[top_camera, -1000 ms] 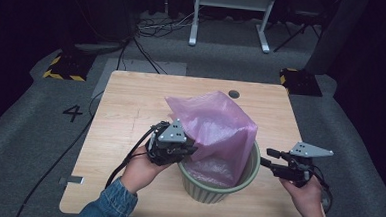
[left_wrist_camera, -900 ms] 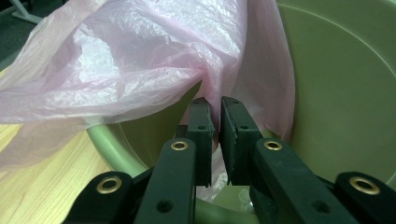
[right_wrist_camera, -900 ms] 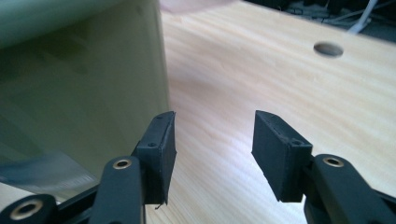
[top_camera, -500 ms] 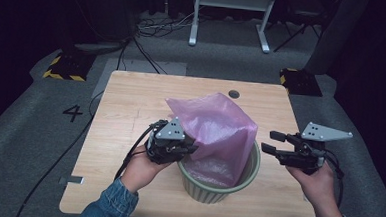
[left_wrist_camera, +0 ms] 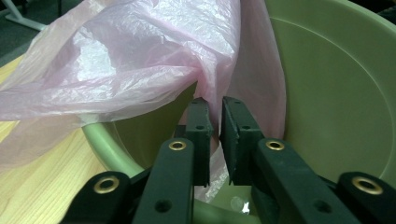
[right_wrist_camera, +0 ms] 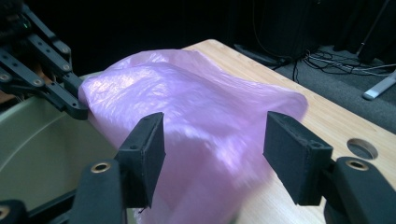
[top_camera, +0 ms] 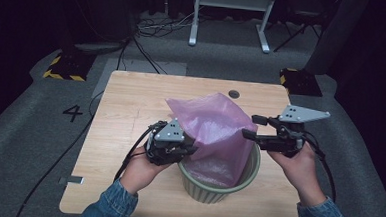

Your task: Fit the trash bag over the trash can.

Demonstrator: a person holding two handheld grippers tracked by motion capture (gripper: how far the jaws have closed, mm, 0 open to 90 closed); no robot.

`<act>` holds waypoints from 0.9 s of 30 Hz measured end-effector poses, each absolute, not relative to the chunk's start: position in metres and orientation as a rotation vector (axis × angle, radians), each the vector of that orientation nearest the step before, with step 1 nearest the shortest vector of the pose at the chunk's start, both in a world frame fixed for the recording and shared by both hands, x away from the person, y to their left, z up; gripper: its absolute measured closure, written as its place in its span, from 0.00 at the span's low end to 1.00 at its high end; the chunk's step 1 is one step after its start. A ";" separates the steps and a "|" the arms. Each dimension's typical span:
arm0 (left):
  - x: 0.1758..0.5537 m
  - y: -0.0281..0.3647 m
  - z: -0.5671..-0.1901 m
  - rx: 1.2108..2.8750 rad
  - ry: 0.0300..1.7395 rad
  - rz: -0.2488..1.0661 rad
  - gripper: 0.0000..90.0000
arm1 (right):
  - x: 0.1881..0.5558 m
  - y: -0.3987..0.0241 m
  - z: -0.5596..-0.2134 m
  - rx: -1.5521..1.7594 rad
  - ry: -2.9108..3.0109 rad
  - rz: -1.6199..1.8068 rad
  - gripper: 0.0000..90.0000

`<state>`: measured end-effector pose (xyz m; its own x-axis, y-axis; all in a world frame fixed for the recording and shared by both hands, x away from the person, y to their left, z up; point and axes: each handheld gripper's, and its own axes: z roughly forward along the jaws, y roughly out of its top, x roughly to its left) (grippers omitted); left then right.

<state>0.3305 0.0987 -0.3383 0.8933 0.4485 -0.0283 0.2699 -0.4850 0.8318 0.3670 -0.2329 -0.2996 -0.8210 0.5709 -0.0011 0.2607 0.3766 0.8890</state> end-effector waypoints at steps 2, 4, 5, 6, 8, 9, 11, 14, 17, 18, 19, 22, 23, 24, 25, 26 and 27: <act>0.330 0.101 -0.337 2.090 0.530 0.265 0.77 | 0.369 -0.225 -0.301 0.719 2.350 1.379 0.52; 0.328 0.105 -0.335 2.049 0.531 0.288 0.60 | 0.370 -0.221 -0.302 0.706 2.368 1.359 0.68; 0.327 0.108 -0.335 2.038 0.532 0.294 0.55 | 0.369 -0.221 -0.303 0.692 2.377 1.339 0.79; 0.327 0.111 -0.334 2.029 0.530 0.299 0.54 | 0.367 -0.220 -0.303 0.670 2.369 1.319 0.85; 0.326 0.116 -0.333 2.010 0.539 0.311 0.51 | 0.361 -0.218 -0.303 0.628 2.348 1.295 0.90; 0.326 0.118 -0.332 2.006 0.543 0.316 0.50 | 0.358 -0.217 -0.303 0.605 2.342 1.289 0.91; 0.326 0.122 -0.331 1.995 0.551 0.314 0.50 | 0.351 -0.215 -0.302 0.563 2.335 1.279 0.91; 0.327 0.126 -0.330 1.984 0.558 0.311 0.49 | 0.343 -0.214 -0.302 0.517 2.376 1.285 0.92; 0.329 0.127 -0.329 1.983 0.562 0.308 0.48 | 0.335 -0.213 -0.306 0.482 2.444 1.288 0.92; 0.330 0.126 -0.328 1.978 0.562 0.308 0.48 | 0.331 -0.212 -0.307 0.468 2.462 1.288 0.92; 0.330 0.126 -0.327 1.975 0.560 0.302 0.47 | 0.328 -0.212 -0.309 0.454 2.480 1.285 0.92; 0.332 0.122 -0.325 1.975 0.551 0.285 0.47 | 0.320 -0.209 -0.314 0.435 2.535 1.266 0.92; 0.333 0.119 -0.325 1.982 0.550 0.283 0.47 | 0.318 -0.209 -0.315 0.432 2.549 1.259 0.92; 0.334 0.116 -0.325 1.998 0.548 0.277 0.47 | 0.317 -0.209 -0.316 0.435 2.560 1.255 0.91; 0.334 0.114 -0.325 2.011 0.545 0.273 0.48 | 0.315 -0.209 -0.317 0.440 2.572 1.255 0.91; 0.334 0.111 -0.326 2.025 0.542 0.268 0.50 | 0.315 -0.210 -0.317 0.442 2.577 1.255 0.90; 0.335 0.108 -0.327 2.037 0.539 0.251 0.54 | 0.314 -0.210 -0.317 0.449 2.583 1.253 0.90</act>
<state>0.3346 0.1079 -0.3267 0.8802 0.4726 -0.0431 0.2708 -0.4257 0.8634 0.3139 -0.2097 -0.3170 -0.9250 0.3721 -0.0764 0.1703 0.5860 0.7922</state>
